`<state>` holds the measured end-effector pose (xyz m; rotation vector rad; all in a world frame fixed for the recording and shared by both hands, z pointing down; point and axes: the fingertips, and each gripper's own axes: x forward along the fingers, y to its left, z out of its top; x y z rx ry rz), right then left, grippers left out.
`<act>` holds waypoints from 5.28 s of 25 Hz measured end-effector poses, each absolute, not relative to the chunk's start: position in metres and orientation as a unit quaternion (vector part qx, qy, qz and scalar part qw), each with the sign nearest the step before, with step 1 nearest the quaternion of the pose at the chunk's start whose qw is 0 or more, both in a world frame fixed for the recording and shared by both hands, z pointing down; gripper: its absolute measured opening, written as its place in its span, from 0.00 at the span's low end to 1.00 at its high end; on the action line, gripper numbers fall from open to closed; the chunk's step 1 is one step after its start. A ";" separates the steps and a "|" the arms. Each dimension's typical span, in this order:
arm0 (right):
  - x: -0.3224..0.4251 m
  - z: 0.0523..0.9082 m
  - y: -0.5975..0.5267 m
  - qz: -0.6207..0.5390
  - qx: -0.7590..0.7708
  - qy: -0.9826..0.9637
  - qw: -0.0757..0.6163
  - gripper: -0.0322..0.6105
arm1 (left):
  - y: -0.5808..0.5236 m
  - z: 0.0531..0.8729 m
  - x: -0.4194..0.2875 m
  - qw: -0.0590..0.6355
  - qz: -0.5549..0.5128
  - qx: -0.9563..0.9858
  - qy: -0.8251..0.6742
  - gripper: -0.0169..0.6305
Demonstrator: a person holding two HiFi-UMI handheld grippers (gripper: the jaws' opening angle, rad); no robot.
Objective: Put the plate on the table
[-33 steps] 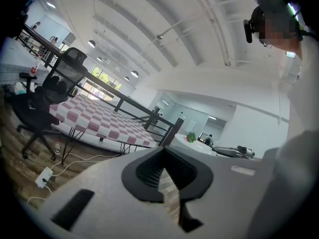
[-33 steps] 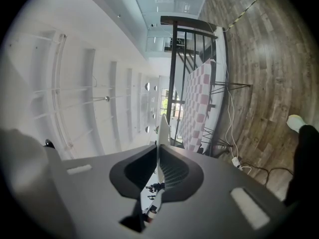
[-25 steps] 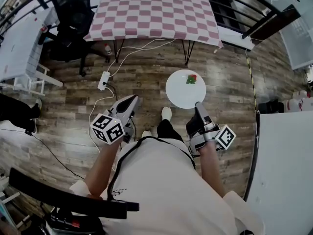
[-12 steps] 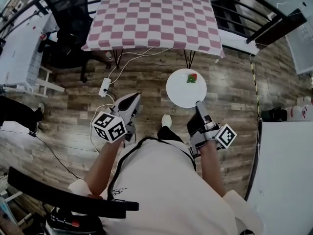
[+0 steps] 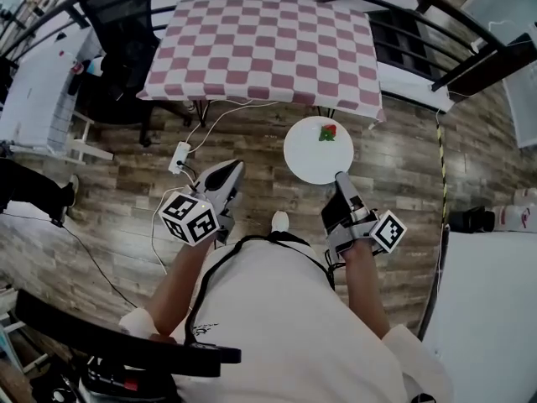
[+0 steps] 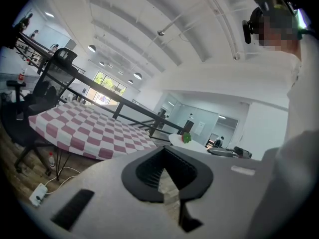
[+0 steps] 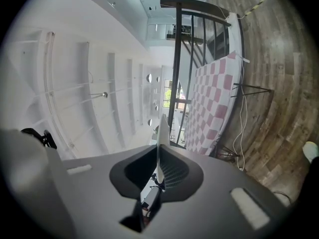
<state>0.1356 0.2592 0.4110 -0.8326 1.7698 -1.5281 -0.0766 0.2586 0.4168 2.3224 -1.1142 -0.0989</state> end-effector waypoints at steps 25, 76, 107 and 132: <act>0.208 0.440 0.193 -0.605 -0.290 0.681 0.294 0.09 | 0.193 0.424 -0.007 0.272 -0.030 0.845 -0.460 0.04; 0.132 0.425 -0.143 -0.559 -0.373 0.651 0.354 0.09 | -0.196 0.432 -0.057 0.283 -0.003 0.902 -0.328 0.04; 0.094 0.434 -0.260 -0.563 -0.351 0.662 0.348 0.09 | -0.299 0.460 -0.105 0.294 -0.006 0.889 -0.352 0.04; 0.103 0.465 -0.439 -0.613 -0.240 0.712 0.245 0.09 | -0.382 0.462 -0.081 0.281 -0.030 0.823 -0.493 0.04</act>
